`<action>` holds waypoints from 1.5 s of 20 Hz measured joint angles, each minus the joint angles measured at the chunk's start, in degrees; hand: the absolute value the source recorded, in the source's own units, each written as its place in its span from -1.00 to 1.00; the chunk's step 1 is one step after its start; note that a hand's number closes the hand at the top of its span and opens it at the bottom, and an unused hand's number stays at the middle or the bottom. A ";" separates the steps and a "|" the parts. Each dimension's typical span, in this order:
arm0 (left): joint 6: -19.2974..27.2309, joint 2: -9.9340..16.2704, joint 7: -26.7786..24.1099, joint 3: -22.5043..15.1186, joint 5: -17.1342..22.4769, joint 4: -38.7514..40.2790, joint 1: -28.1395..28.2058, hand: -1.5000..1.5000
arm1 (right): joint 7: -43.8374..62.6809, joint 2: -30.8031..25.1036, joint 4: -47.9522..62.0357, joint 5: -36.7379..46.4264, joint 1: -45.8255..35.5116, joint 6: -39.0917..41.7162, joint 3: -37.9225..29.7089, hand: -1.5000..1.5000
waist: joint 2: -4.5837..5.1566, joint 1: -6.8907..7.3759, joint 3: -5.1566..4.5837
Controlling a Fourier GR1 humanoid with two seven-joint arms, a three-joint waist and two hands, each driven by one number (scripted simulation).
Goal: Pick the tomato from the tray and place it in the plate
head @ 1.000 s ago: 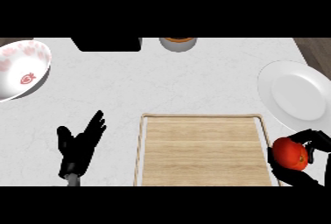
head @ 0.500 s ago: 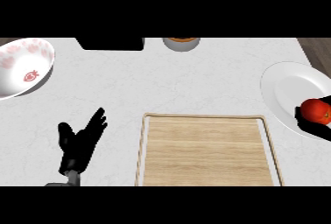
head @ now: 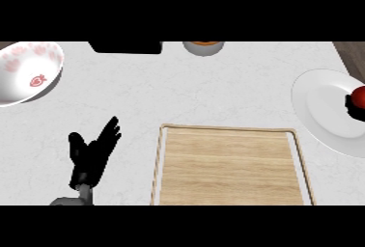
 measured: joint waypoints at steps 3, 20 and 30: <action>0.21 -0.77 -0.53 -0.52 -0.55 1.12 -1.11 0.00 | 1.17 -2.39 7.54 1.79 -3.23 0.46 0.28 -1.00 | 0.36 0.76 0.02; -0.18 -1.04 0.61 -0.96 -0.39 -0.45 -1.34 0.00 | -5.01 -4.80 23.38 1.81 -10.57 15.07 -1.29 -1.00 | 0.92 1.87 0.38; -0.22 -0.59 0.25 -0.39 -0.31 -1.22 0.01 0.00 | -8.19 -11.51 27.69 -4.36 -7.10 32.01 -7.57 -1.00 | 0.69 0.78 0.34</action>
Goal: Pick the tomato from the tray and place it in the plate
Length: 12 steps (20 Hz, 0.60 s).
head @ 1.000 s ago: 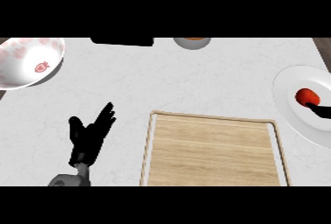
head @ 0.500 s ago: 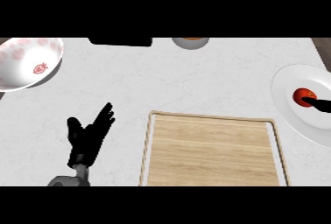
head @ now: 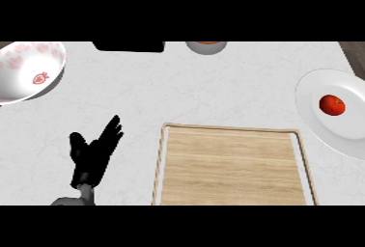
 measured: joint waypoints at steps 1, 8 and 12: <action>0.09 -0.04 -0.01 0.15 0.02 0.25 -0.05 0.00 | -0.14 -0.73 0.25 -0.13 0.51 2.38 -0.07 -1.00 | -0.04 -0.13 -0.01; 0.07 0.14 0.40 0.47 0.03 0.31 -0.24 0.00 | -1.76 -4.26 -0.27 0.83 6.61 11.55 1.18 -1.00 | -0.32 -0.90 -0.01; 0.06 0.38 0.24 1.11 0.21 0.58 -0.31 0.00 | -3.43 -5.09 -1.70 2.33 10.56 11.66 2.72 -1.00 | -0.47 -1.25 -0.02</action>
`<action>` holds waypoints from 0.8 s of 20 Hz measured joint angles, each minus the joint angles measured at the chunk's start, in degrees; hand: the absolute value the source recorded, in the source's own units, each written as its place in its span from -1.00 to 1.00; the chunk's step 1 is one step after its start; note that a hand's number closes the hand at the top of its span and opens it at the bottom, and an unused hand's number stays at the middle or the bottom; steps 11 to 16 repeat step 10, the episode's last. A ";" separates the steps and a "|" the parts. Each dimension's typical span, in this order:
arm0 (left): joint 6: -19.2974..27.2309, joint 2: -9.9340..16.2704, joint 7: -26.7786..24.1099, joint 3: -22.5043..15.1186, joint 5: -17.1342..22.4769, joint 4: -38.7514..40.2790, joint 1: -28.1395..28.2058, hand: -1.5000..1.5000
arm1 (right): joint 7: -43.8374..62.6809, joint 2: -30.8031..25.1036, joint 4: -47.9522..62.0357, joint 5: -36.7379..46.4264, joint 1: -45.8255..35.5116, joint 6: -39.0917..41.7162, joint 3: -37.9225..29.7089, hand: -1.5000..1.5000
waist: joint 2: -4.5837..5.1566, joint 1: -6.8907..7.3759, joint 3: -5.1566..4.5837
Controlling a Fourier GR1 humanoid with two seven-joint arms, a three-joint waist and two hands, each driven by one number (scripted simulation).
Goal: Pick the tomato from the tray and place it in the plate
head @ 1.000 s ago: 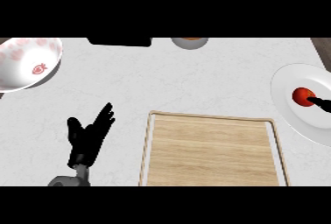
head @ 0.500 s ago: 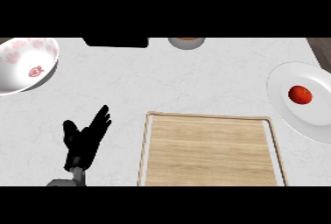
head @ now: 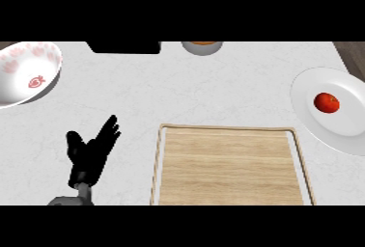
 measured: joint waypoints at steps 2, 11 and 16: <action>0.01 -0.24 -0.31 -0.13 -0.07 0.28 0.43 0.00 | -0.53 -0.95 -0.65 0.77 1.55 0.00 0.76 -1.00 | -0.08 -0.09 -0.01; -0.45 0.49 0.78 0.39 0.30 -0.86 0.71 0.00 | -3.96 -1.00 -1.86 2.13 7.19 -1.97 2.18 -1.00 | -0.33 -0.48 0.00; -0.45 0.49 0.78 0.39 0.30 -0.86 0.71 0.00 | -3.96 -1.00 -1.86 2.13 7.19 -1.97 2.18 -1.00 | -0.33 -0.48 0.00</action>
